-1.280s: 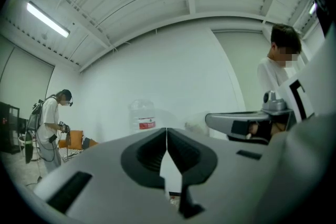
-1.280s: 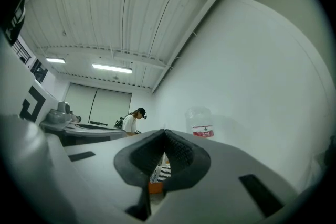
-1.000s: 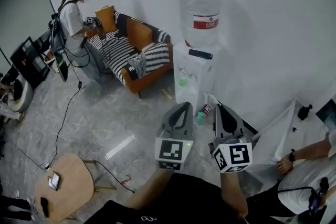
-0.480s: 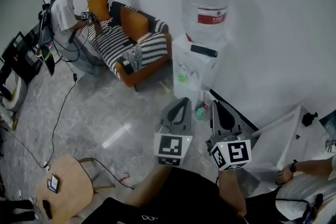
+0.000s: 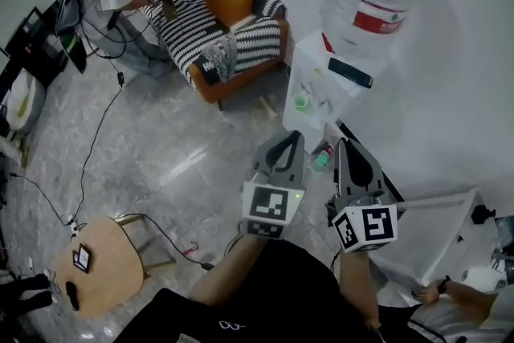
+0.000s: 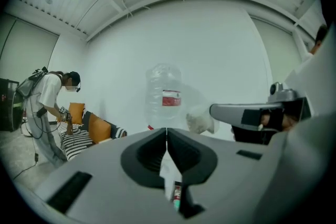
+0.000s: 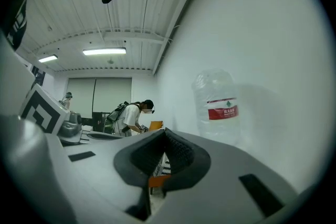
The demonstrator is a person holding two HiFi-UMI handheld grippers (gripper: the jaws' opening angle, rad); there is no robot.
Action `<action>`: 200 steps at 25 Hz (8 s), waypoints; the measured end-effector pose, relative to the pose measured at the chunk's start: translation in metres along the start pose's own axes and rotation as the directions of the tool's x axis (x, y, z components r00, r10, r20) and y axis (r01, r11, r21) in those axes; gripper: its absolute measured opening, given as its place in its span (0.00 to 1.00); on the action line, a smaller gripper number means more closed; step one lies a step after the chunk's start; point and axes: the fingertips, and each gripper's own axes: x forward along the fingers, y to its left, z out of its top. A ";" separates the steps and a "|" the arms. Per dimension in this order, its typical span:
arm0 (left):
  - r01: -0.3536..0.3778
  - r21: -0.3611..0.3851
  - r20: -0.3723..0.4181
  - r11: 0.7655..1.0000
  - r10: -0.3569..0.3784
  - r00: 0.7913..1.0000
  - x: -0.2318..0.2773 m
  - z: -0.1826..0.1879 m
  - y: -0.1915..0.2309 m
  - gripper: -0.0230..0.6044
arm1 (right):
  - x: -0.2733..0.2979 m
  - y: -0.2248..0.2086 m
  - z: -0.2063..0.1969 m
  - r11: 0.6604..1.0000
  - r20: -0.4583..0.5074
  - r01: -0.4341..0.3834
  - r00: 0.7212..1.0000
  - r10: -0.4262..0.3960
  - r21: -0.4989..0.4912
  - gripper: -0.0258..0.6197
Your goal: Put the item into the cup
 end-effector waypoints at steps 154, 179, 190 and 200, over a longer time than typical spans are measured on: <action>-0.165 -0.172 -0.344 0.971 0.098 0.934 0.188 -0.176 0.130 0.06 | 0.227 -0.121 -0.211 0.992 -0.219 0.107 0.972 -0.088 0.074 0.09; -0.076 -0.020 0.053 0.997 0.077 0.996 0.180 0.044 0.073 0.06 | 0.183 -0.106 -0.023 0.999 -0.004 -0.015 1.000 0.015 -0.051 0.06; -0.040 0.014 0.103 0.999 0.039 0.994 0.186 0.068 0.052 0.06 | 0.179 -0.121 -0.005 1.000 -0.043 0.013 0.999 -0.014 -0.028 0.06; -0.047 0.016 0.130 0.999 0.045 0.990 0.189 0.084 0.052 0.06 | 0.182 -0.124 0.002 1.000 -0.011 -0.006 1.000 0.006 -0.026 0.06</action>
